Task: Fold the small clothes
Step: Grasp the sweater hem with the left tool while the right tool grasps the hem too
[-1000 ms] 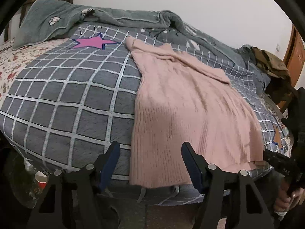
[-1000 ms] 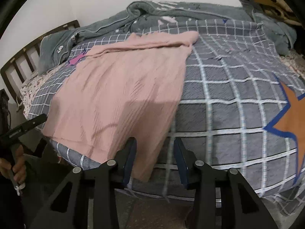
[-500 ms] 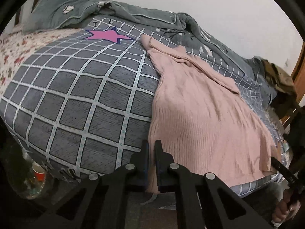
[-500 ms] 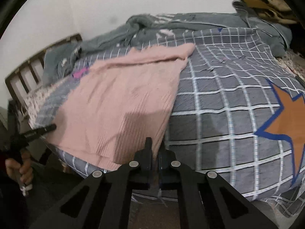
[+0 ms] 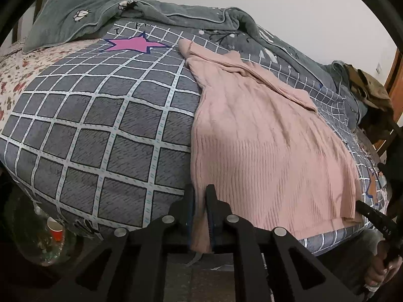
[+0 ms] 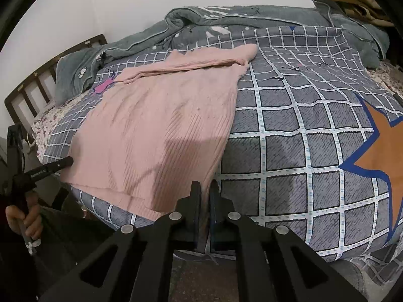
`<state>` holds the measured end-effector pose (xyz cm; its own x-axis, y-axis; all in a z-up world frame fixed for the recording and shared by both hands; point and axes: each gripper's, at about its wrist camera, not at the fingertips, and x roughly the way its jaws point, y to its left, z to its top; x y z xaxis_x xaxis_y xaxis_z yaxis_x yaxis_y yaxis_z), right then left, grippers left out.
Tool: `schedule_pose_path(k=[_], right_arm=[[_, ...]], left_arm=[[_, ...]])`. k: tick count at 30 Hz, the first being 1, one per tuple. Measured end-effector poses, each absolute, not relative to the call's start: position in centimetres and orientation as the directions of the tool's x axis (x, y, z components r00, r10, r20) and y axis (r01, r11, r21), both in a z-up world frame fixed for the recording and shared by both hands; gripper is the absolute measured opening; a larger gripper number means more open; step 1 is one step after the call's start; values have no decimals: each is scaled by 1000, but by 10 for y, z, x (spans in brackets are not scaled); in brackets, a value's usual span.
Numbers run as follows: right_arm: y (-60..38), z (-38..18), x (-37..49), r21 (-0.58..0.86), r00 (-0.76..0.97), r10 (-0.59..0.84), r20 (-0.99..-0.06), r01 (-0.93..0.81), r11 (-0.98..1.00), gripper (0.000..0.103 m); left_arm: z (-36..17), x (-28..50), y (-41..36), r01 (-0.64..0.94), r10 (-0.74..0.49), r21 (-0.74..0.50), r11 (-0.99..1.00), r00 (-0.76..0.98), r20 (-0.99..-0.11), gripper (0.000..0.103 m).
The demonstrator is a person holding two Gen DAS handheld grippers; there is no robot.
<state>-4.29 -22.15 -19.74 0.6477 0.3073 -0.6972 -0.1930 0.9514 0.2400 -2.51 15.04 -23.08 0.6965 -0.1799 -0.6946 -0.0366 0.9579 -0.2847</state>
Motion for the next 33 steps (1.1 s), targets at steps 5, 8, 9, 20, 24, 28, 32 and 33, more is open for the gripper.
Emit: schedule_pose_path(k=[5,8,9,20,24,28,32,33], right_arm=[[-213,-200,-40,222,641,299,-707,-200,954,18],[-209,-201,-39,214,646,292,-705,-199,956,28],[-208,-201,-40,213,647,292,-704,-200,956,28],[-208,-204,-39,199,665,262,-699,-171,965,28],[-207,-205,-37,229,643,294,-707,-185,956,24],[-204,-206,-37,229,632,304,-713,-199,953,20],[-202,-206,-38,221,640,300,-708,-203,954,20],[-202,-206,-38,222,638,300,-709,-202,954,20]], left_arm=[[-232,-23,146,-33,-169,-263,964,686,-708,17],[-231,-24,144,-31,-164,-254,967,687,-708,19],[-231,-24,144,-32,-163,-253,967,687,-708,19],[-232,-22,148,-19,-215,-314,949,688,-693,33],[-231,-23,142,-2,-212,-294,956,690,-692,38],[-230,-23,138,2,-199,-273,962,691,-695,39],[-230,-23,142,-2,-216,-302,953,692,-689,39],[-230,-23,142,-2,-215,-300,954,692,-689,39]])
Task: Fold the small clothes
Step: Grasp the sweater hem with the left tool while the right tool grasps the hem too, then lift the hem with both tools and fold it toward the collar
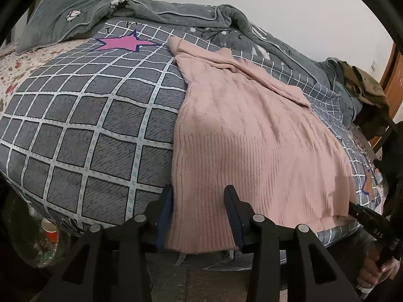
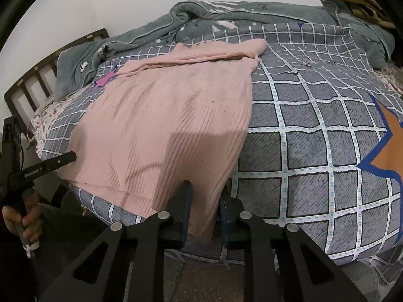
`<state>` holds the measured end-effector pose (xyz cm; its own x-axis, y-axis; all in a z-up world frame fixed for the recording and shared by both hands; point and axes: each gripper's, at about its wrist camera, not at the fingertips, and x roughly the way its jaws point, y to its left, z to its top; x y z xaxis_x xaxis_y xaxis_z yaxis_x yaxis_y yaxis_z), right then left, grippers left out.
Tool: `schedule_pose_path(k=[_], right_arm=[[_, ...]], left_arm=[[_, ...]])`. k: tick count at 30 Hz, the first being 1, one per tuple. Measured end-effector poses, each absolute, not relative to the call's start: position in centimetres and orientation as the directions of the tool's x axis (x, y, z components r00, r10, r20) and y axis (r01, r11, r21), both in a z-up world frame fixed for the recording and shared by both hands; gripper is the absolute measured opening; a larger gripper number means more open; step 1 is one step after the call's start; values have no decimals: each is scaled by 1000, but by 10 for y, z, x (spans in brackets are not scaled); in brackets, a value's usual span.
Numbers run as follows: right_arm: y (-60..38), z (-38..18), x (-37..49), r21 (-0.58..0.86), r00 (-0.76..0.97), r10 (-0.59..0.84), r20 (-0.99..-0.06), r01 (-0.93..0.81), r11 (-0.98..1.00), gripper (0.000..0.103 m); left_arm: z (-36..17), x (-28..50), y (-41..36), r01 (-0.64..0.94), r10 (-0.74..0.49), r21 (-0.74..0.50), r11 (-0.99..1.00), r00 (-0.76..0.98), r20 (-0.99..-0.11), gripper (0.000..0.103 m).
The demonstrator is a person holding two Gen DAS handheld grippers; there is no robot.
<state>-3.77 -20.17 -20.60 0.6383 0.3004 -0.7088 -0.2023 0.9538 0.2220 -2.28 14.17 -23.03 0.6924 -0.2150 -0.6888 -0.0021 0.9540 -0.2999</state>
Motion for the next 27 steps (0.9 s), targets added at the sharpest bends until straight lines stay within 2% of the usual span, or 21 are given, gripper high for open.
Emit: schedule_pose_path(k=[6,8,10,12,16,18,23,25,27], right_arm=[[-199,-210,-36,237,617,314,-722,-205,950,20],[-197,-209,-37,230,618,313,-721,-213,950,16],[-196,-209,-38,224,619,310,-722,-215,951,10],[-197,-207,-40,229,633,313,-708,-214,950,5],[-199,-204,-44,233,641,320,-698,-219,948,6],[-200,-208,-43,246,627,329,-706,-219,944,9],[-203,-213,-38,282,604,350,-716,-208,937,10],[-203,-214,-37,292,600,355,-717,-205,934,10],[-202,-214,-36,290,600,355,-717,-206,934,10]], left_arm=[[-230,-22,136,11,-203,-270,963,688,-697,37],[-231,-21,136,4,-194,-264,965,686,-701,18],[-231,-21,139,-10,-190,-271,963,687,-701,8],[-229,-23,145,-12,-220,-317,948,696,-684,7],[-230,-23,146,-29,-200,-306,952,699,-686,8],[-231,-22,145,-30,-197,-301,953,693,-693,8],[-233,-20,144,-32,-207,-311,950,683,-701,14],[-233,-20,142,-21,-214,-312,950,683,-698,20],[-232,-21,139,-16,-206,-297,955,685,-699,21]])
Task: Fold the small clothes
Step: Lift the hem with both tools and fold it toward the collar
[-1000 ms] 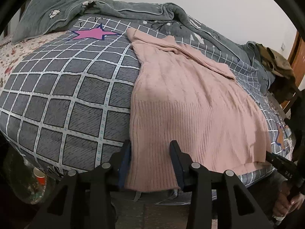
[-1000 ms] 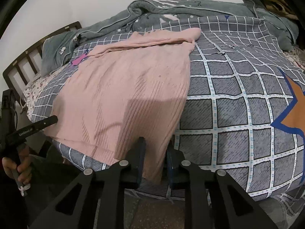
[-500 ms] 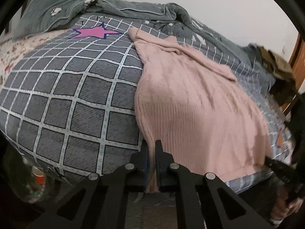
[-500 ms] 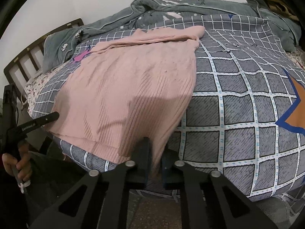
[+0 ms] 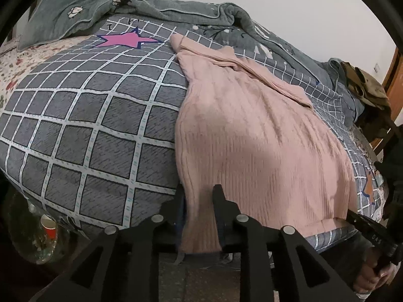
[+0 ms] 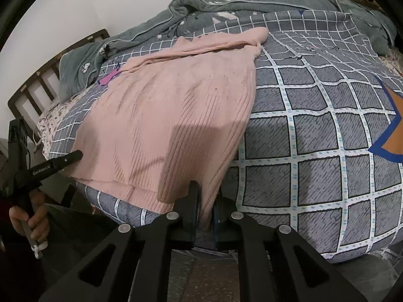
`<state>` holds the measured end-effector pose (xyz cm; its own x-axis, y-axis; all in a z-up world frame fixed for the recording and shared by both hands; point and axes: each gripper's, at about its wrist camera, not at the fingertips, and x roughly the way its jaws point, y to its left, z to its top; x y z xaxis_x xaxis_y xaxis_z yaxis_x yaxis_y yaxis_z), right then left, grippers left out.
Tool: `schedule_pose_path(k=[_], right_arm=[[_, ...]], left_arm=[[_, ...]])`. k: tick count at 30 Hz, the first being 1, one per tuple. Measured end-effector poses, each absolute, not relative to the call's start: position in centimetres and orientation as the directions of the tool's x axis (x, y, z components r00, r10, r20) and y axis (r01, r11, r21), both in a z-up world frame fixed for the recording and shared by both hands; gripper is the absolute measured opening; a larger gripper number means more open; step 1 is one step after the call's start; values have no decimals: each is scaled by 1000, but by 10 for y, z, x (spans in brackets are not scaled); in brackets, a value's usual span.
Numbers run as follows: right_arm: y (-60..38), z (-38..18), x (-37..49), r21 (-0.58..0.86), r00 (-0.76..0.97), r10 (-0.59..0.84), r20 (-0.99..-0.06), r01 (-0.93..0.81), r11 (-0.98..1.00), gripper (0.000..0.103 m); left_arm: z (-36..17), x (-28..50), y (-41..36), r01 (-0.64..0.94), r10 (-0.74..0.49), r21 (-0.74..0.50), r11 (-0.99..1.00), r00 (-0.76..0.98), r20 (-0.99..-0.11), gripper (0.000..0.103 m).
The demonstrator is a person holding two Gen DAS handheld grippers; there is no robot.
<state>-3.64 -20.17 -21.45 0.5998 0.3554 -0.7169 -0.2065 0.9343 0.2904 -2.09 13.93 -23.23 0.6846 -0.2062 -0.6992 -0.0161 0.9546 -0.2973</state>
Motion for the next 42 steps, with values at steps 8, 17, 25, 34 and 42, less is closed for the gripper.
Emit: schedule_pose_path(k=[8,17,25,34,42], right_arm=[[-205,-199,-41,360,619,427,-660,-239,902,5],[-225,-145,-34,480,671,523,-525,-274,833,5],[-247,-97,-7,589,708,572,-414,-271,762,5],[-260,-54,55,630,749,584,-313,-297,718,5],[-263,-49,132,633,763,571,-304,-287,719,5]], left_arm=[[-225,-22,147,-9,-247,-352,936,695,-675,7],[-173,-26,162,-4,-312,-503,864,781,-541,7],[-109,-3,162,26,-278,-489,872,849,-450,7],[-72,59,153,17,-216,-448,894,892,-398,7],[-75,129,153,-15,-169,-417,909,901,-400,7]])
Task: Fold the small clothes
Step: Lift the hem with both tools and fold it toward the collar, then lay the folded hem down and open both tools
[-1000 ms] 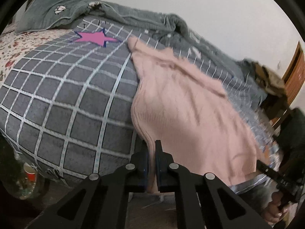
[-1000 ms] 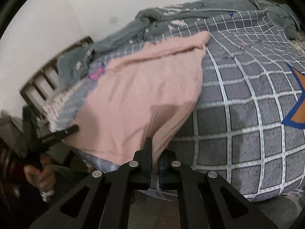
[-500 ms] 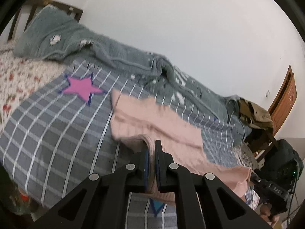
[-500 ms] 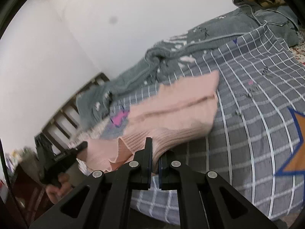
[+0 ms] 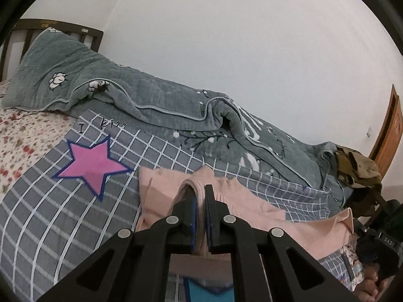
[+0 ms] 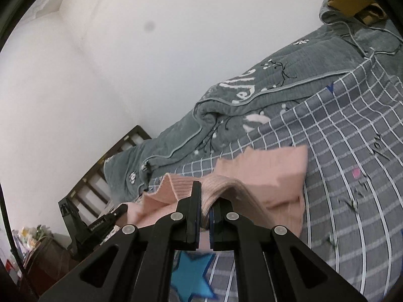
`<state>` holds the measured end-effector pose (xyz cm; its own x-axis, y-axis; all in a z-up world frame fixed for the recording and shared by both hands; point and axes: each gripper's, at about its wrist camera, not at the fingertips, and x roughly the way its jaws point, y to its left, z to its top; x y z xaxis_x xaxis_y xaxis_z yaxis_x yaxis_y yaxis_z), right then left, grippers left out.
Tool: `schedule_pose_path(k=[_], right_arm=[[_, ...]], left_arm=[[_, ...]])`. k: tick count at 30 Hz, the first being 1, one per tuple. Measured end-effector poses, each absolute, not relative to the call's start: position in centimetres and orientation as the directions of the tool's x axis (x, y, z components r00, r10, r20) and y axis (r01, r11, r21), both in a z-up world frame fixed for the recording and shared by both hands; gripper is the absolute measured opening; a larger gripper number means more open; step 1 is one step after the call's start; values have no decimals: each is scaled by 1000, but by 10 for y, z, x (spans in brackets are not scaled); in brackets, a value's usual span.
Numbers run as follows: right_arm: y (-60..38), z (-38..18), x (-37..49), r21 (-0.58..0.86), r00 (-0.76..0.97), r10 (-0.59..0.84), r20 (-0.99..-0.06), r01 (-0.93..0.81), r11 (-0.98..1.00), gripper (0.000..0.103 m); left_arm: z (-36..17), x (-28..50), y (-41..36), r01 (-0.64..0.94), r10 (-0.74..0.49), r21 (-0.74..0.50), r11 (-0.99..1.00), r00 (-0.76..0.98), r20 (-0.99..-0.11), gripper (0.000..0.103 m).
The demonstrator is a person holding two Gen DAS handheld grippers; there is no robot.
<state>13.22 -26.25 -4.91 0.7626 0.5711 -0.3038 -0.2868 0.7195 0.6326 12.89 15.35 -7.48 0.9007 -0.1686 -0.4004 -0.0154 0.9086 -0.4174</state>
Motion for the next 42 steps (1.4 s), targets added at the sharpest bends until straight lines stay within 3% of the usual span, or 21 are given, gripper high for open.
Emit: schedule_pose_path(k=[9,18,26,29,31,32,35,42], right_arm=[[-253,-67,210,614,755,557,-345,-268,742,5],[-246,-112,270,516,707,483,-516,-193,834,5],[-249,-134,298,530,693,472,-545,-152,835,5],[-248,-144,307,513,686,446,-574,-124,850,14],[-250,-148,306,496,678,432,-595,-113,861,29],[-252,-149,304,494,678,430,-596,-112,862,31],[-259,-150,295,503,679,435,-591,-111,857,36],[-263,-153,269,430,685,364,-631,-82,899,36]], left_arm=[[-99,204,149,-64,-140,-415,908,886,-443,7],[-128,258,145,-103,-121,-389,915,852,-509,7],[-147,284,145,-110,-144,-404,908,824,-548,8],[-152,288,147,-118,-159,-428,896,815,-557,9],[-155,289,147,-134,-148,-419,898,806,-574,24],[-156,289,147,-148,-132,-409,901,803,-581,35],[-156,284,149,-140,-140,-424,895,814,-563,55],[-156,273,144,-116,-152,-414,903,815,-559,61]])
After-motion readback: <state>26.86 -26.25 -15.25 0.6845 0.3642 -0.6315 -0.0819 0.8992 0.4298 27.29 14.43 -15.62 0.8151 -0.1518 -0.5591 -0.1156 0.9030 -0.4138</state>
